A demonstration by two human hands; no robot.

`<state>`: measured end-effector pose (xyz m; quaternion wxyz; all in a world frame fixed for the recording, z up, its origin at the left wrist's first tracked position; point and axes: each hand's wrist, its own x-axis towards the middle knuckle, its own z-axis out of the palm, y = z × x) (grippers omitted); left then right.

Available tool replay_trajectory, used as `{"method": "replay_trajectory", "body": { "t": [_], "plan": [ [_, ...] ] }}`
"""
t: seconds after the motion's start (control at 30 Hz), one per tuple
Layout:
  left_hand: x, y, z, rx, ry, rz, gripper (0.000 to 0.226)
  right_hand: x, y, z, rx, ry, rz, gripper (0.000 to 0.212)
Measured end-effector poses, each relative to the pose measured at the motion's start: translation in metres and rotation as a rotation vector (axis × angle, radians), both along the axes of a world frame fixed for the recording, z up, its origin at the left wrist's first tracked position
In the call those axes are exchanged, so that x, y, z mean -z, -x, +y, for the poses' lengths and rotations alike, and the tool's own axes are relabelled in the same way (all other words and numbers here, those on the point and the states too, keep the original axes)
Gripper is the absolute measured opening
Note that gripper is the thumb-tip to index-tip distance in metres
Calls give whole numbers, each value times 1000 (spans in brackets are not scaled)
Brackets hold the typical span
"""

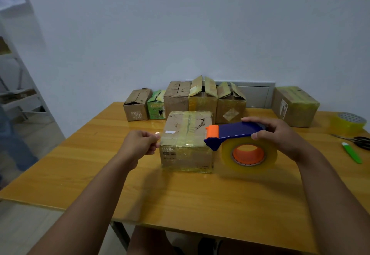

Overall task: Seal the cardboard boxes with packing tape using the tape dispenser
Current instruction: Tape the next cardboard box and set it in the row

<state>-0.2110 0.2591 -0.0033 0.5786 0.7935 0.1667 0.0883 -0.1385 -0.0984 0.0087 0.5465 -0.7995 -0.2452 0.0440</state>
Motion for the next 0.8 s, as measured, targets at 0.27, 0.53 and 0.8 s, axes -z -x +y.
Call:
{"method": "replay_trajectory", "body": {
  "t": [0.27, 0.53, 0.8],
  "plan": [
    [4, -4, -1, 16, 13, -19, 17, -6, 5, 1, 44, 12, -47, 48],
    [5, -1, -1, 18, 183, 39, 7, -6, 6, 4, 49, 31, -51, 47],
    [11, -2, -1, 5, 151, 68, 6, -5, 7, 4, 49, 49, -58, 47]
  ]
}}
